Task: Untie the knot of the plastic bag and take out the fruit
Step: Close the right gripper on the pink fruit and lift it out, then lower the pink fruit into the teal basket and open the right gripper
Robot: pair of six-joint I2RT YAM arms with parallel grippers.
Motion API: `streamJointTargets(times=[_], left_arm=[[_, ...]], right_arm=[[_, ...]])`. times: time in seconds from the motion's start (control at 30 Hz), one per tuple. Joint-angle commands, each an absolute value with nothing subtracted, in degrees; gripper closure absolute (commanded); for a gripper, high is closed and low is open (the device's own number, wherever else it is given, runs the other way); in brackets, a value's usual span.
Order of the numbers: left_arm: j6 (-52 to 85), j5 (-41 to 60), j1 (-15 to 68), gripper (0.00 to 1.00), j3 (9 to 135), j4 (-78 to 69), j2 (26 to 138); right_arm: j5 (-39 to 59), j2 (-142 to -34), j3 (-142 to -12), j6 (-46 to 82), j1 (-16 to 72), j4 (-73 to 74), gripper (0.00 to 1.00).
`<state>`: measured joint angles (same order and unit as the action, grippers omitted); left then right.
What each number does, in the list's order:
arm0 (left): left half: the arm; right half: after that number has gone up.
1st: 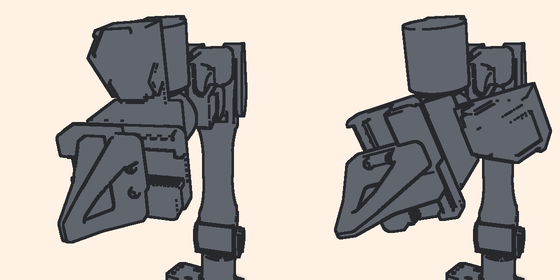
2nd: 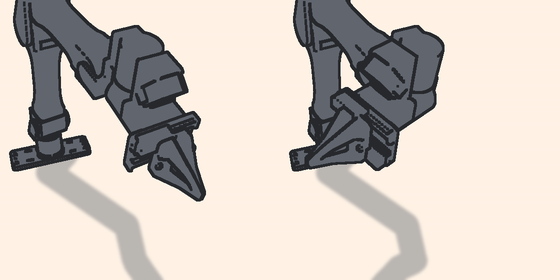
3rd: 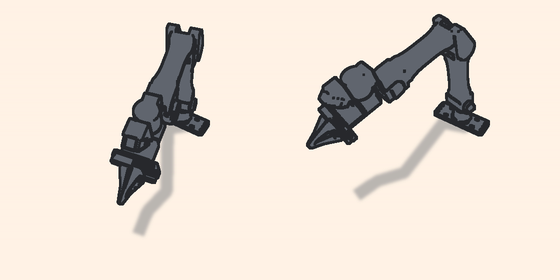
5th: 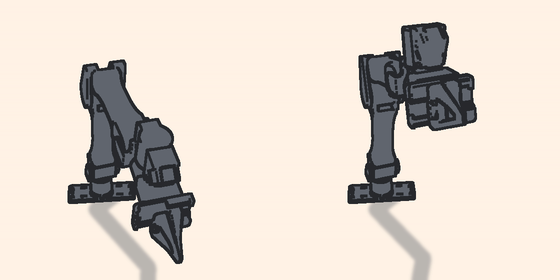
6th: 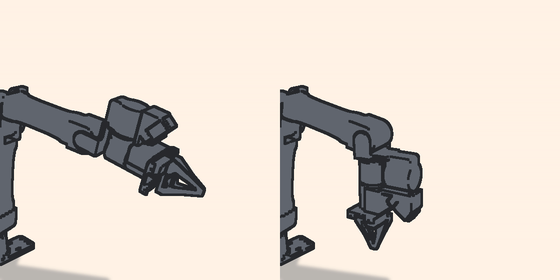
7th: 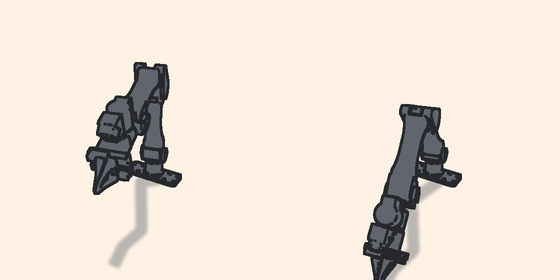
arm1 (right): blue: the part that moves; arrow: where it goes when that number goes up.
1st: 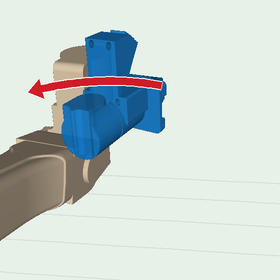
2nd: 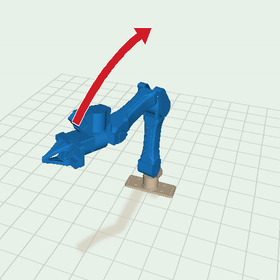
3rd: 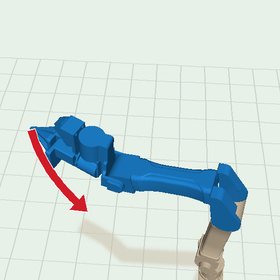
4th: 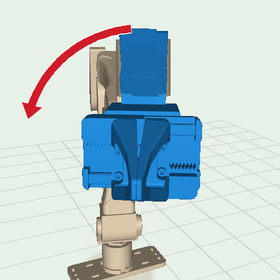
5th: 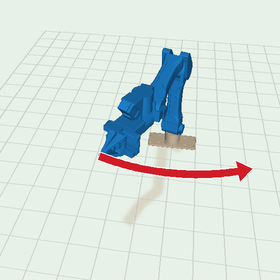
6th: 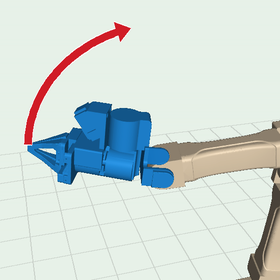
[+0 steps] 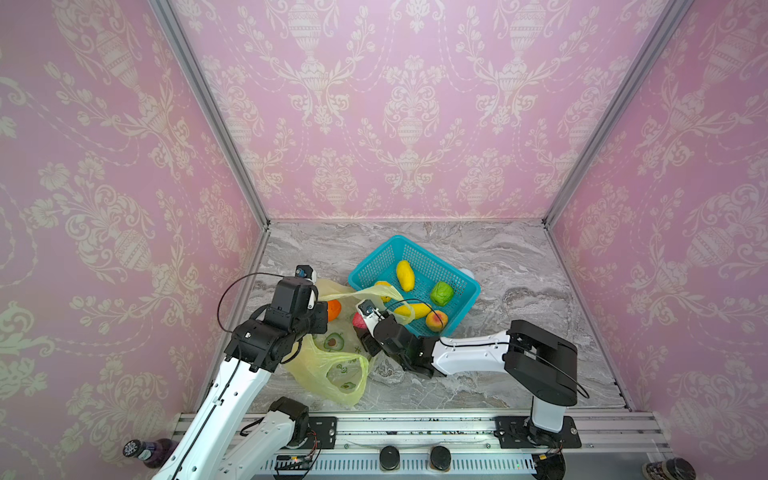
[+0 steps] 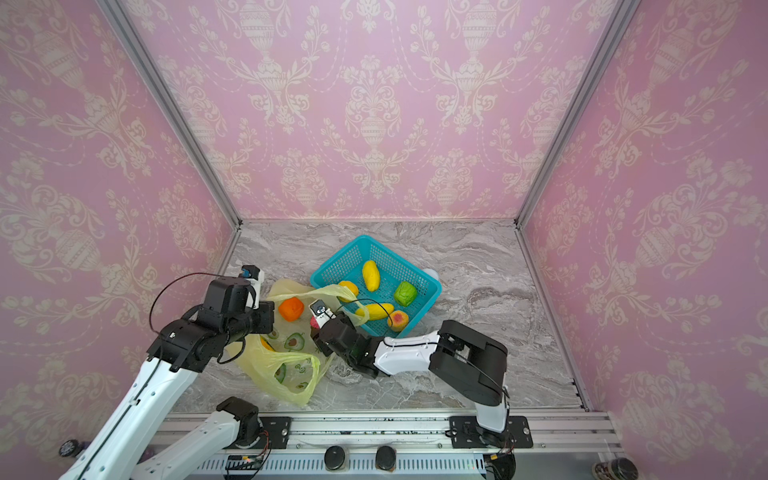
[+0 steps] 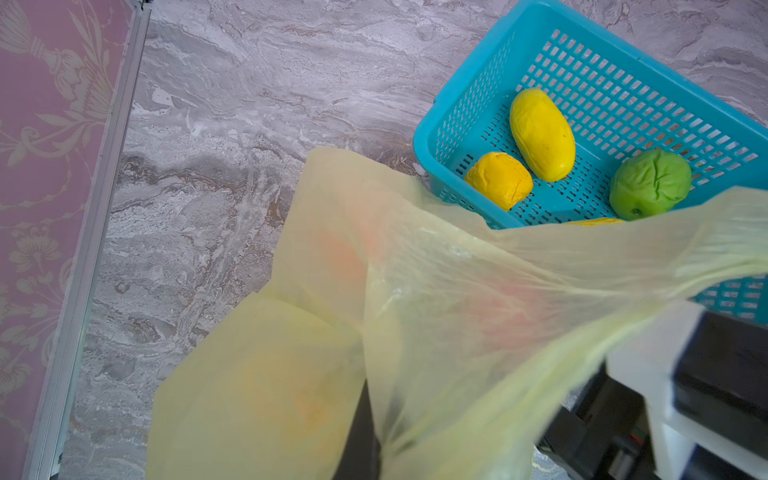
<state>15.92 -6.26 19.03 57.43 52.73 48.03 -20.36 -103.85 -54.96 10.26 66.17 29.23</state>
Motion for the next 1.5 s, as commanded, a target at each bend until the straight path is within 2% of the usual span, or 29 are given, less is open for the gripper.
streamJointTargets(times=[0.0,0.17,0.37,0.67,0.8,0.97,1.23,1.47], left_arm=[[16.2,-5.7,19.4,1.0,56.9,52.4,47.7],[16.2,-5.8,19.5,1.0,56.9,52.4,47.7],[16.2,-5.9,19.5,1.0,56.9,52.4,47.6],[16.2,-5.7,19.4,1.0,56.8,52.4,47.8],[16.2,-5.8,19.4,1.0,56.9,52.4,47.5],[16.2,-5.8,19.5,1.0,56.7,52.4,47.5],[16.2,-5.8,19.5,1.0,56.9,52.4,47.4],[16.2,-5.7,19.4,1.0,56.8,52.4,47.5]], right_arm=[[-11.6,-97.0,-49.5,8.4,67.3,41.0,0.62],[-12.5,-87.6,-42.2,8.5,67.2,44.5,0.63],[-22.4,-78.7,-37.3,8.6,65.7,42.4,0.67],[-25.2,-70.6,-30.1,27.9,49.3,34.0,0.73],[-25.0,-73.3,-32.4,30.9,45.7,28.4,0.74],[-24.8,-79.2,-38.8,30.0,45.0,21.8,0.7],[-20.1,-95.1,-54.6,28.9,42.5,7.9,0.7],[-20.9,-107.1,-66.0,28.2,38.9,-0.3,0.68]])
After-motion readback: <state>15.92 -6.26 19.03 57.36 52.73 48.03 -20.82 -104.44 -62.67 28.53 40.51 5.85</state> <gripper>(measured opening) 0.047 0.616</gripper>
